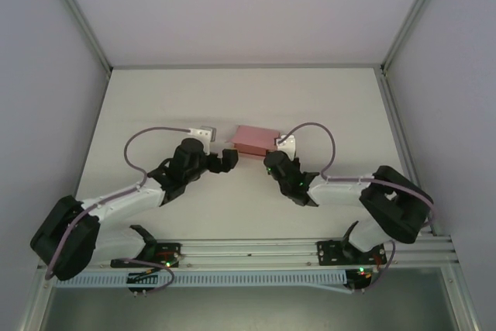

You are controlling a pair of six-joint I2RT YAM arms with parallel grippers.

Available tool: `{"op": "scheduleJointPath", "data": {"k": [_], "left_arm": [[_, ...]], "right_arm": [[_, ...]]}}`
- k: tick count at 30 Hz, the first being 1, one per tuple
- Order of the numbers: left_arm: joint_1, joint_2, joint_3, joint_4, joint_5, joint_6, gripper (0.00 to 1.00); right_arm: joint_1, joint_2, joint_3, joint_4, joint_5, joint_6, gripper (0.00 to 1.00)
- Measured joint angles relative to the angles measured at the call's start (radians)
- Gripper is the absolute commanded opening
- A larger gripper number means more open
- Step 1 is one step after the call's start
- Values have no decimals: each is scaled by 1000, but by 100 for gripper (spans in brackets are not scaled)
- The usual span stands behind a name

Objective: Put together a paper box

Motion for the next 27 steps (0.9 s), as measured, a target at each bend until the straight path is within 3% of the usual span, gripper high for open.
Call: {"op": "scheduleJointPath", "data": {"k": [5, 6, 12, 16, 23, 27], "left_arm": [[1, -11, 186, -190, -44, -1, 100], [7, -1, 243, -233, -50, -2, 100], [82, 124, 505, -342, -40, -4, 100], [164, 254, 579, -356, 67, -1, 100], [243, 480, 630, -372, 264, 33, 100], [243, 560, 650, -382, 357, 67, 99]], "right_arm": [[6, -127, -4, -67, -31, -6, 97], [6, -158, -4, -84, -45, -14, 100], [0, -274, 43, -197, -105, -53, 100], [-50, -270, 152, -292, -145, -47, 100], [-252, -150, 288, -366, -257, 38, 100], [-285, -38, 289, -376, -336, 55, 100]]}}
